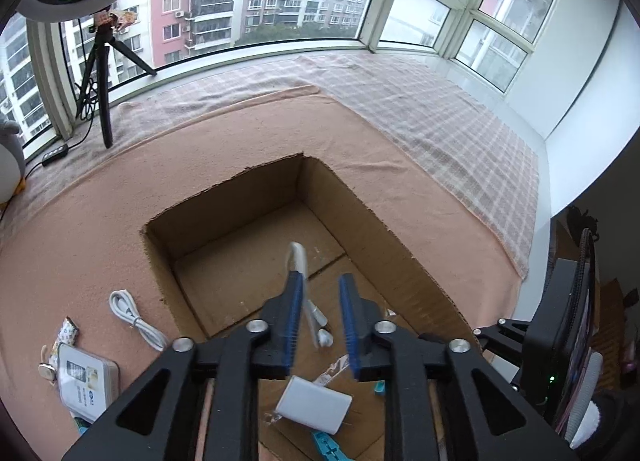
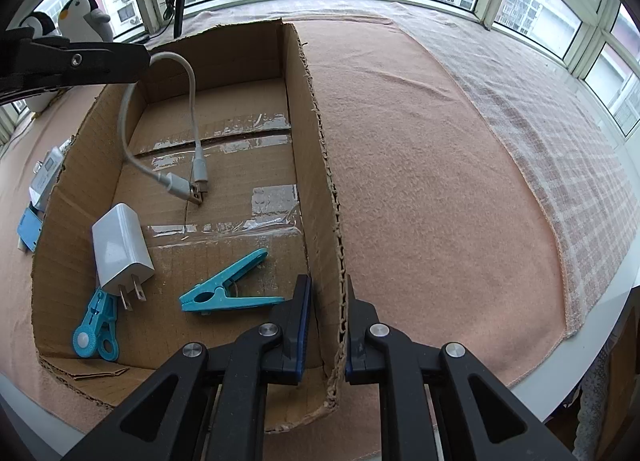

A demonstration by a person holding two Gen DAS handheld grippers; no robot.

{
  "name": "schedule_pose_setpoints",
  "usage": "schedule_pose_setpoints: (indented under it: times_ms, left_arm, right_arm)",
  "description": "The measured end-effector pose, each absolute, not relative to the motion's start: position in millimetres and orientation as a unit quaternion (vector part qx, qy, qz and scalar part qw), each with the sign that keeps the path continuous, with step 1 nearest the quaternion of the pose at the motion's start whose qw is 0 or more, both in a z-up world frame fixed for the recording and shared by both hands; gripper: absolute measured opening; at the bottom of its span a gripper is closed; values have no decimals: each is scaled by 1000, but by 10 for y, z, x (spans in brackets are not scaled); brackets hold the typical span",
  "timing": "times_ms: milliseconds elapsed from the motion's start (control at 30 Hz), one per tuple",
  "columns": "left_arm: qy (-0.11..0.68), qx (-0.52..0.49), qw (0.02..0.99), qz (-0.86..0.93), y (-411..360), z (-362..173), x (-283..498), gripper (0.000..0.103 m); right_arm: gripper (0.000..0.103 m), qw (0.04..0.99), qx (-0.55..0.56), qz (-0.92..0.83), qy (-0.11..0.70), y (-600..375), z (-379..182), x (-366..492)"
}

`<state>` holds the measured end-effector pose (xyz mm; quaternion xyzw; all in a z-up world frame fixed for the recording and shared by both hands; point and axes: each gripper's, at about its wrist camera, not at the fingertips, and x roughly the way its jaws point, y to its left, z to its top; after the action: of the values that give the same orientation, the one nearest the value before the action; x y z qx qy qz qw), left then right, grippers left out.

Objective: Organize rigid objects
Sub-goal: 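Carry the white cable with the left tool into the box and release, then reach the left tool to the clear plastic card case and grasp it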

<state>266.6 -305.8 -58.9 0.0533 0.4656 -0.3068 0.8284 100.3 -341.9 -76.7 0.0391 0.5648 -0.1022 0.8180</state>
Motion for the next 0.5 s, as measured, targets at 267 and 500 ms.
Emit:
schedule_pose_setpoints:
  times_ms: [267,500]
  left_arm:
    - [465,47,830,-305,-2847,-531,2626,23]
    - [459,47,840,-286,-2514,-479,2605,23]
  right_arm:
    - [13,817,34,-104,566,-3422,-769,1016]
    - [14,816,30,-104,567,-3393,-770,1011]
